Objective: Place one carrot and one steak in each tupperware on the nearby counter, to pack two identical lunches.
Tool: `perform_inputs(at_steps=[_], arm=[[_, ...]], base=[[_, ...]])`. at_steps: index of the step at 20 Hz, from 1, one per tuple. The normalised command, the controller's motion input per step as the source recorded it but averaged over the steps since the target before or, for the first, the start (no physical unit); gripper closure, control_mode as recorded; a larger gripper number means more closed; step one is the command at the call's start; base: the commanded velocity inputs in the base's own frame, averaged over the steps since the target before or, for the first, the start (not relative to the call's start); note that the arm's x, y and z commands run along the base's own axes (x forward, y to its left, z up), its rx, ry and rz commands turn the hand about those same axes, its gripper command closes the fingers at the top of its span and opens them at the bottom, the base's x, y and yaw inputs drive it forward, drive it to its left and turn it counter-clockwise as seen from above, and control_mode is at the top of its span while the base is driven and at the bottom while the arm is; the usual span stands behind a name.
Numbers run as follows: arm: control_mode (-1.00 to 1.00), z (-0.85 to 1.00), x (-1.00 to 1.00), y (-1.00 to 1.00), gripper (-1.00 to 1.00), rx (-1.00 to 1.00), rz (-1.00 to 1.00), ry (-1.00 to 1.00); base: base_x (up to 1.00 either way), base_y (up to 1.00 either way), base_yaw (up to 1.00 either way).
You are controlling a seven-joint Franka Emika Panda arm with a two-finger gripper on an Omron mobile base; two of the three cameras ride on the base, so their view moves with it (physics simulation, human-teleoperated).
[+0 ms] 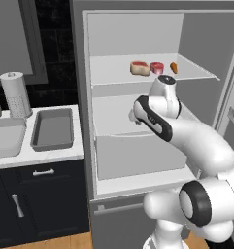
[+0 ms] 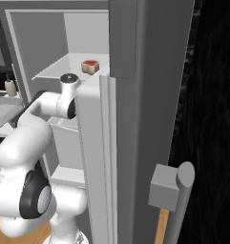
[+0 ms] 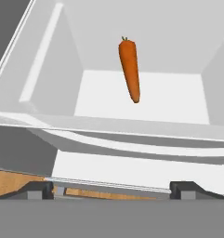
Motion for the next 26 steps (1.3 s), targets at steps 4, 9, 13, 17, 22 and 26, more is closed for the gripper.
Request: perform_inputs(at_steps=[4,9,13,17,22,26], arm=[[-1.0,-0.17,0.51,-0.16,-1.0,0.02,0.0,0.07],[-1.0,-0.22,0.18,-0.03,-1.0,0.0,0.0,0.03],[-1.0,-0.26,0.36,0.0,-1.0,0.0,0.0,0.02],[-1.0,-0.29,0.38,0.0,-1.0,0.0,0.0,0.0],[-1.0,-0.37,0.41,0.0,-1.0,0.0,0.0,0.0],[-1.0,-0.25,0.46,0.0,-1.0,0.0,0.0,0.0]], base=[[0.0,0.0,0.0],[0.0,0.0,0.0],[0.0,0.0,0.0],[0.0,0.0,0.0],[0.0,0.0,0.0],[0.0,0.0,0.0]])
